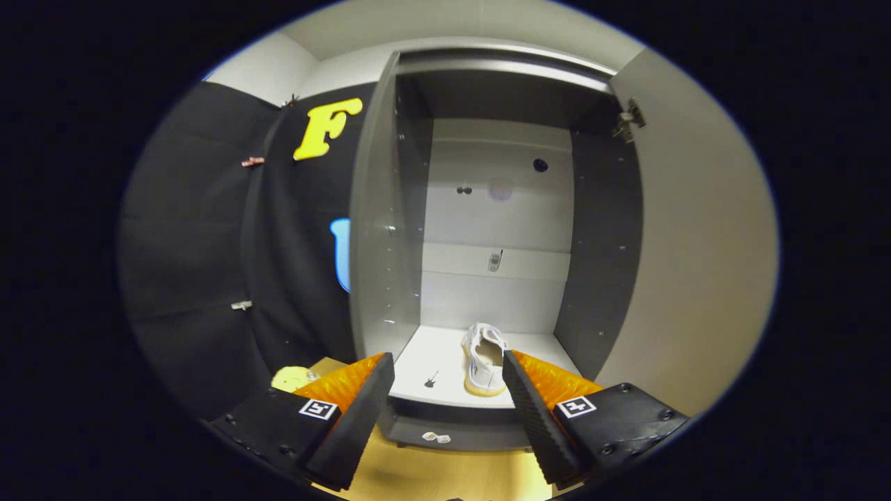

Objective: Open the shoe cabinet door, grab the shoes and put them into the shoe cabinet, then close the shoe cabinet door.

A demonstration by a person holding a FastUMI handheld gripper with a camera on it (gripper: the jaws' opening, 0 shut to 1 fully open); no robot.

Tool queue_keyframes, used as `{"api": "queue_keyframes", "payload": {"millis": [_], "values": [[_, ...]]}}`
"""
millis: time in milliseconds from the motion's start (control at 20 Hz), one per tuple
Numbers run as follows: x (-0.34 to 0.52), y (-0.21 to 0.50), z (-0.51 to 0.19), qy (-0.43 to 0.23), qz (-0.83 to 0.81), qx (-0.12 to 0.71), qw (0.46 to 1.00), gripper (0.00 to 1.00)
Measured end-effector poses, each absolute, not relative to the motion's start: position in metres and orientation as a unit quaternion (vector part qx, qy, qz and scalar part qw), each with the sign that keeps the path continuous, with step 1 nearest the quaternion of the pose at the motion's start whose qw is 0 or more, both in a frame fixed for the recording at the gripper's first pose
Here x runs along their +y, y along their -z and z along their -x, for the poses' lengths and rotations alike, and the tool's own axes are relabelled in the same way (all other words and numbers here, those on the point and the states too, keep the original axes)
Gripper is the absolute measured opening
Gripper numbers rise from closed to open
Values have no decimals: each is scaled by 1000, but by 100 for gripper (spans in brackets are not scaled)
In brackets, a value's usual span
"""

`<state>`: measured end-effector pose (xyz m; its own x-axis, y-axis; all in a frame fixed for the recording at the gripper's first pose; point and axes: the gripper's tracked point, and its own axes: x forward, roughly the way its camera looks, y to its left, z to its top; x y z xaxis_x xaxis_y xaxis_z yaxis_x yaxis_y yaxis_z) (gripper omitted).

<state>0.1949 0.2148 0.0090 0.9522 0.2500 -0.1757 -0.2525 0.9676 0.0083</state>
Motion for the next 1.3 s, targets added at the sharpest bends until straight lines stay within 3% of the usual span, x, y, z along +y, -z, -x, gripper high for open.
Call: {"api": "queue_keyframes", "payload": {"millis": [350,650,950,1300], "values": [[168,-11,-50,-194,-39,101,975,98],[53,6,30,-186,-33,112,975,98],[-48,11,53,-133,-62,114,983,98],[-142,-9,9,-57,-66,72,994,98]]}}
